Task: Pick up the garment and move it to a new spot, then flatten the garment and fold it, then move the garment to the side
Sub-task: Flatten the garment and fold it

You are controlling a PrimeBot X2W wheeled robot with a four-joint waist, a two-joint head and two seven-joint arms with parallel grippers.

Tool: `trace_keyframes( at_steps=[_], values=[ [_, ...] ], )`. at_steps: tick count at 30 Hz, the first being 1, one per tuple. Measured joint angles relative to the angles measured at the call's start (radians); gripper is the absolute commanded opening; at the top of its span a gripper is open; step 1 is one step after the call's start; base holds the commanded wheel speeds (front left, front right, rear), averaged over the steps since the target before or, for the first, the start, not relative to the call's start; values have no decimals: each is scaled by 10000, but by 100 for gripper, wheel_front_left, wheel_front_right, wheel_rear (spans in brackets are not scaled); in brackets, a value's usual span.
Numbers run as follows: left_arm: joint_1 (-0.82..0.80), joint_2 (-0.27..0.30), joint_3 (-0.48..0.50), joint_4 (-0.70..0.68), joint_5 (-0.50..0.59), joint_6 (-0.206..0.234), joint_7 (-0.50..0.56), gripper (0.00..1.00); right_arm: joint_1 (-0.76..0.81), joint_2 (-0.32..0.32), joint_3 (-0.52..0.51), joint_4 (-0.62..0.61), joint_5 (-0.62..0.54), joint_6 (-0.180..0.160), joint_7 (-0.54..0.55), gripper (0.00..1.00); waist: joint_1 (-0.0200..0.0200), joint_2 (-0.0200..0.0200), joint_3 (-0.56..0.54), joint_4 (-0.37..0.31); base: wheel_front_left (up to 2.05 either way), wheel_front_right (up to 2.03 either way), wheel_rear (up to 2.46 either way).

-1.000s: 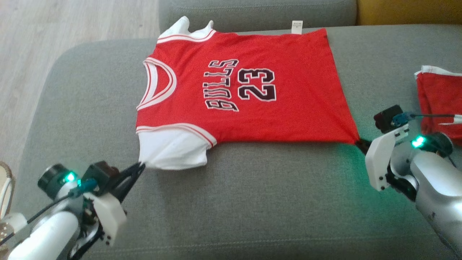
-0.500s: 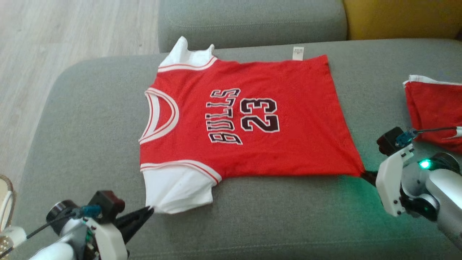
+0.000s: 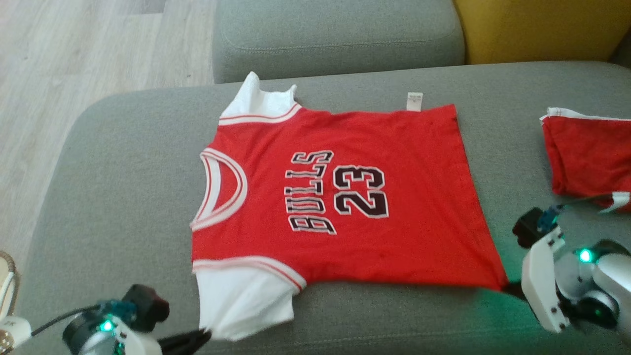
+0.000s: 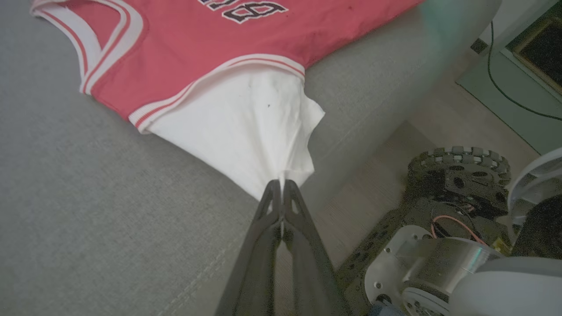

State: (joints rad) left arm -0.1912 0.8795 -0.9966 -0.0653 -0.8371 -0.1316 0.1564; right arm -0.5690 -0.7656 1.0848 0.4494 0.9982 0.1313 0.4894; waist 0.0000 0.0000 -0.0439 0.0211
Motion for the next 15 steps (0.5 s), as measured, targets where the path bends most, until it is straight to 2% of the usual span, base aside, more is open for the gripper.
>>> trace_keyframes(
  at_steps=[8, 15],
  values=[
    [50, 399, -391, -217, -458, 0, 447, 0, 274, -376, 173, -247, 468, 0, 755, 0, 0, 0, 0, -41, 0, 0, 0],
    [-241, 378, -138, -119, -345, 15, -144, 0, 271, -414, -201, -339, 303, 0, 468, 0, 0, 0, 232, -33, 0, 0, 0]
  ],
)
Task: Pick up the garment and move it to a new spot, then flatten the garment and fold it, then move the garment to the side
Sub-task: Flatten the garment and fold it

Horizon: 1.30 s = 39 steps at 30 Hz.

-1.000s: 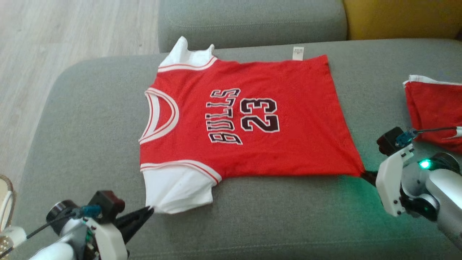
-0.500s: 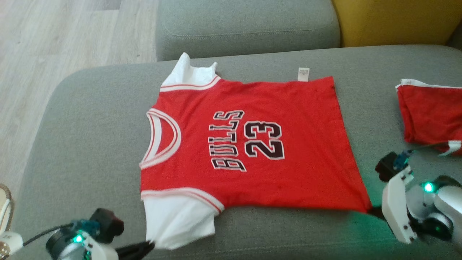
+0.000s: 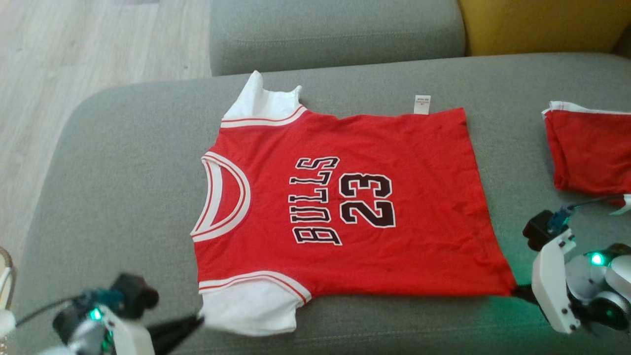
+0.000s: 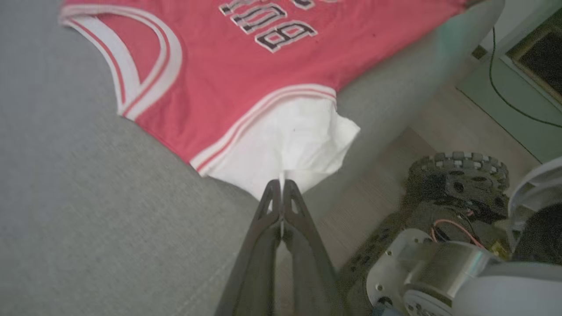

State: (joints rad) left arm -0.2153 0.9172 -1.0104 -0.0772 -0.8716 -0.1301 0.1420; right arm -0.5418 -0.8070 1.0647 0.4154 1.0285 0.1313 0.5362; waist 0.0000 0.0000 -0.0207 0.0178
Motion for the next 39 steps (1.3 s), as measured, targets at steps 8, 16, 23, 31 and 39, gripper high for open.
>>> trace_keyframes(
  at_steps=[8, 16, 23, 31, 39],
  values=[
    [-1181, -234, 913, 163, 178, 159, -886, 0, -446, 405, -892, 391, -322, 0, -809, 0, 1, 0, 583, -33, 0, 0, 0],
    [-2335, -706, 1538, 957, 633, 347, -1561, 0, -1479, 1139, -1427, 1014, -980, 0, -1423, 0, 1, 0, 1179, -147, 0, 0, 0],
    [-3280, -1436, 1546, 2040, 899, 334, -1745, 0, -2176, 1680, -1559, 1816, -1609, 0, -2127, 0, 2, 0, 1797, -230, 0, 0, 0],
    [-4176, -1954, 1338, 3536, 1411, 236, -1728, 0, -2690, 2245, -1572, 2669, -1860, 0, -2836, 0, 2, 0, 2415, -421, 0, 0, 0],
    [-4705, -2403, 1177, 4460, 1643, 153, -1983, 0, -2838, 2592, -1574, 3198, -2017, 0, -3547, 0, 0, 0, 2718, -587, 0, 0, 0]
  ],
)
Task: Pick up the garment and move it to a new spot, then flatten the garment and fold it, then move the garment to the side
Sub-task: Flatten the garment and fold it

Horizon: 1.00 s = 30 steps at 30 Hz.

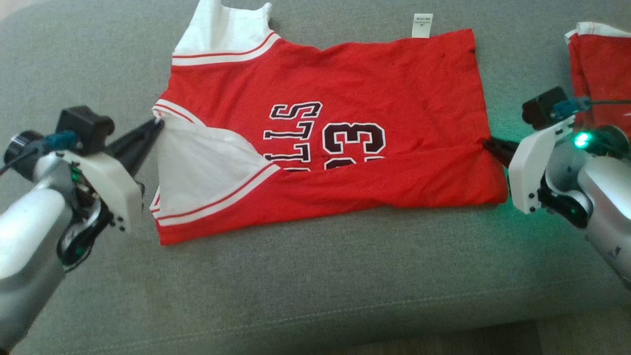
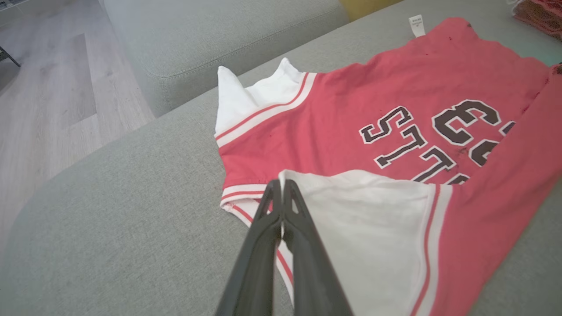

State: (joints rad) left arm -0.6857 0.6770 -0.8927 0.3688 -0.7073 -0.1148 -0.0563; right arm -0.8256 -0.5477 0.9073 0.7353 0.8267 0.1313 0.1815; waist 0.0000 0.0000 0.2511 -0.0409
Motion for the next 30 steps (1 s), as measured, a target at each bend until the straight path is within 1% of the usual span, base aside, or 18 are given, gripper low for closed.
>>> trace_keyframes(
  at_steps=[3, 13, 14, 15, 19, 22, 25, 28, 29, 30],
  values=[
    [-251, -111, 0, 408, 71, -2, -178, 0, -182, 58, 19, 171, -2, 0, -203, 0, 0, 0, 66, -26, 0, 0, 0],
    [-1173, -779, -54, 1618, 167, -84, -508, 0, -558, 188, 115, 529, 90, 0, -529, 0, 0, 0, 389, -13, 0, 0, 0],
    [-1241, -836, -59, 1770, 165, -86, -508, 35, -589, 245, 73, 619, 196, 0, -546, 100, 0, 0, 404, -13, 0, 0, 0],
    [-1288, -905, -58, 1944, 165, -86, -508, 99, -608, 309, 6, 706, 332, 0, -556, 100, 0, 0, 419, -13, 0, 0, 0],
    [-1358, -1220, 8, 2533, 79, -8, -675, 100, -629, 504, -79, 840, 616, 0, -681, 100, 0, 0, 404, -14, 0, 0, 0],
    [-1355, -1496, 290, 2602, -171, 343, -1235, 100, -626, 512, -213, 1166, 491, 0, -1164, 100, 1, 0, 298, 27, 0, 0, 0],
    [-1280, -1592, 886, 2397, -355, 1011, -1726, 100, -610, 587, -694, 1400, 332, 0, -2159, 100, 0, 0, 120, 63, 0, 0, 0],
    [-788, -1639, 1745, 1691, -604, 1710, -1933, 100, -475, 790, -1312, 1455, 213, 0, -3289, 100, 0, 0, -106, 104, 0, 0, 0],
    [-464, -1693, 2178, 1290, -652, 1996, -1931, 100, -369, 886, -1546, 1465, 98, 0, -3695, 100, 0, 0, -196, 114, 0, 0, 0],
    [-74, -1824, 2830, 754, -713, 2314, -1933, 100, -248, 980, -1847, 1461, 42, 0, -3960, 100, -1, 0, -279, 118, 0, 0, 0]
  ],
)
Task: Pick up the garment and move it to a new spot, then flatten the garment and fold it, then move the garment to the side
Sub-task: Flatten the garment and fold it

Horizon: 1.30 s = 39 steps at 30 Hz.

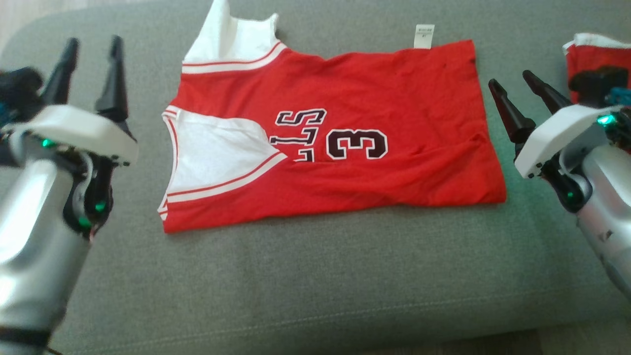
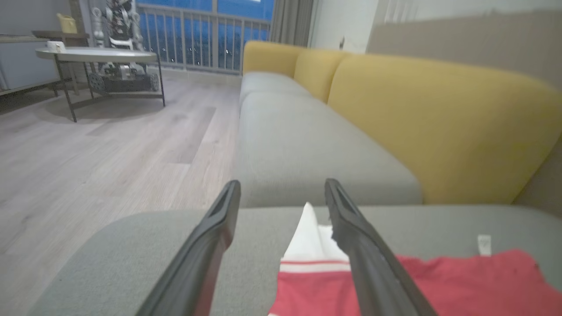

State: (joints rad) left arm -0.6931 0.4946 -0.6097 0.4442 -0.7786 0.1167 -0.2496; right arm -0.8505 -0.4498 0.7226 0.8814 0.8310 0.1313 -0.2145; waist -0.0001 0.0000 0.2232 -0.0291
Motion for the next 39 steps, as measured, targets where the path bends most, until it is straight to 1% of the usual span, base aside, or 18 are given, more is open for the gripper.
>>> trace_keyframes(
  at_steps=[2, 3, 4, 7, 9, 10, 13, 15, 17, 21, 24, 27, 32, 34, 39],
  values=[
    [842, -230, 1168, -1195, 109, 443, -2, 100, 245, 125, -529, -123, -318, 0, -286, 100, -1, 0, -157, -4, 0, 0, 0],
    [1298, -368, 1672, -1732, 286, 589, -6, 100, 404, 182, -911, -244, -539, 0, -336, 100, 0, 0, -234, -4, 0, 0, 0],
    [1776, -550, 2127, -2211, 483, 708, -27, 100, 605, 242, -1499, -497, -792, 0, -336, 100, 0, 0, -311, -2, 0, 0, 0],
    [3354, -1204, 3181, -3409, 1223, 922, -48, 100, 1469, 560, -3785, -2029, -1858, -2, -370, 100, -1, 0, -521, 5, 0, 0, 0],
    [4298, -1743, 3668, -3839, 1641, 926, -63, 100, 2387, 1197, -5227, -3091, -2445, -2, -410, 100, -1, 0, -647, 7, 0, 0, 0],
    [5058, -2236, 3745, -4023, 2117, 731, -69, 100, 3667, 2021, -6289, -4103, -3306, -2, -408, 100, -1, 0, -776, 31, 0, 0, 0],
    [5840, -3014, 3910, -3983, 2769, 510, -69, 100, 5645, 3208, -7279, -5327, -4573, -2, -408, 100, -1, 0, -928, 89, 0, 0, 0],
    [6159, -3492, 4103, -3789, 3055, 297, -71, 100, 6593, 3733, -7513, -5839, -5058, -2, -408, 100, -1, 0, -1018, 107, 0, 0, 0],
    [6361, -3779, 4301, -3534, 3448, 119, -71, 100, 7085, 3864, -7522, -6044, -5551, -2, -408, 100, -1, 0, -1055, 76, 0, 0, 0],
    [6490, -3992, 4525, -2859, 4040, -314, -69, 100, 7155, 3898, -7639, -6335, -5672, -2, -408, 100, -1, 0, -999, -48, 0, 0, 0],
    [6460, -4046, 4694, -2334, 4381, -516, -69, 100, 7113, 3931, -7628, -6437, -5672, -2, -407, 100, 0, 0, -925, -150, 0, 0, 0],
    [6406, -4100, 4842, -1923, 4464, -558, -71, 100, 7110, 3940, -7624, -6495, -5672, -2, -407, 100, 0, 0, -862, -218, 0, 0, 0],
    [5981, -4209, 4863, -42, 4460, -560, 63, 100, 7096, 3950, -7492, -6506, -5559, -2, -405, 100, 0, 0, -691, -413, 0, 0, 0],
    [5757, -4293, 4945, 570, 4157, -560, 119, 100, 7066, 3954, -7434, -6500, -5536, -2, -405, 100, 1, 0, -615, -502, 0, 0, 0],
    [5169, -4297, 5064, 1505, 4088, -495, 102, 100, 6851, 3962, -7323, -6498, -5488, -2, -405, 100, 1, 0, -433, -754, 0, 0, 0]
  ],
)
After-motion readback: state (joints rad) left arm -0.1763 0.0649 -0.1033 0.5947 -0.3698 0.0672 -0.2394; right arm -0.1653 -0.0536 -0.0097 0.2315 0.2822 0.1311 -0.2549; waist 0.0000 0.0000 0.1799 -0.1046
